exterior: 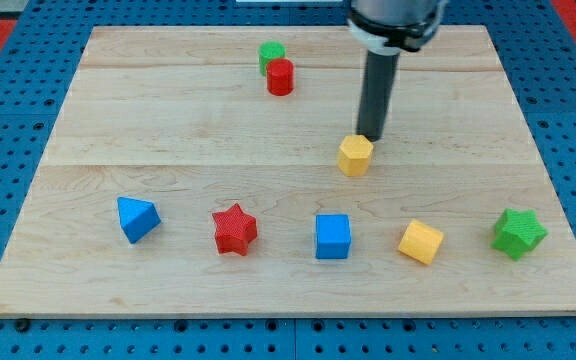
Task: Push yellow hexagon towards bottom left
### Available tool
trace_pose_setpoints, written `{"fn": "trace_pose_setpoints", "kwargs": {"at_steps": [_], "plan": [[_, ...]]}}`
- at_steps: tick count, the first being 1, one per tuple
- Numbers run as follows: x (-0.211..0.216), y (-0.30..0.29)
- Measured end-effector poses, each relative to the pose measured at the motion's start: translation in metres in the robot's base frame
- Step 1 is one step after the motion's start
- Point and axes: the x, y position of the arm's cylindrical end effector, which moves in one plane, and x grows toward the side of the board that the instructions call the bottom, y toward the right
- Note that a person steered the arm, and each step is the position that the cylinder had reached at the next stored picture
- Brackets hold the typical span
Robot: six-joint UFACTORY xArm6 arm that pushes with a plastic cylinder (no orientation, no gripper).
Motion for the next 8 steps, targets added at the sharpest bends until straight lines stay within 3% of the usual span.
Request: {"fn": "trace_pose_setpoints", "kwargs": {"at_steps": [2,3,6,7,8], "plan": [[0.038,-0.010],[0.037,-0.054],[0.029,-0.283],[0.030,-0.289],[-0.007,-0.288]]}}
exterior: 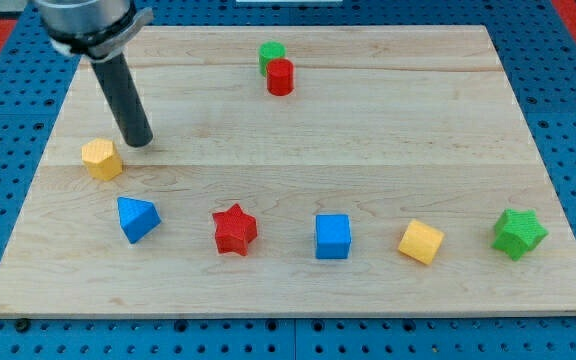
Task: Push yellow hexagon towards bottom left
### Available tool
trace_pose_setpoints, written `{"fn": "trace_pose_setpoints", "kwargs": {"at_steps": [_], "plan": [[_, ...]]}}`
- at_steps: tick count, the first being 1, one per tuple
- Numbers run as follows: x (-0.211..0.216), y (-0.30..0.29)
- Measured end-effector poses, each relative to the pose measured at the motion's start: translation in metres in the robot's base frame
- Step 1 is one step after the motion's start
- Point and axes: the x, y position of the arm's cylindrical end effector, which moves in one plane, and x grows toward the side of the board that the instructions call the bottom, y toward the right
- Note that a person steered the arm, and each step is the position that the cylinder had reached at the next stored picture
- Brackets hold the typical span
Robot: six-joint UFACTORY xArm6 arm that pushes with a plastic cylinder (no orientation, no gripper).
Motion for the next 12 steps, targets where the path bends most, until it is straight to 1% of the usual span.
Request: {"fn": "trace_pose_setpoints", "kwargs": {"at_steps": [1,2,3,4,5,6,8,9,10,11,12], "plan": [[0.004,-0.035],[0.028,-0.034],[0.006,-0.029],[0.024,-0.017],[0.055,-0.024],[0.063,-0.039],[0.087,-0.039],[0.088,-0.039],[0.063,-0.049],[0.077,-0.065],[0.110,-0.063]]}}
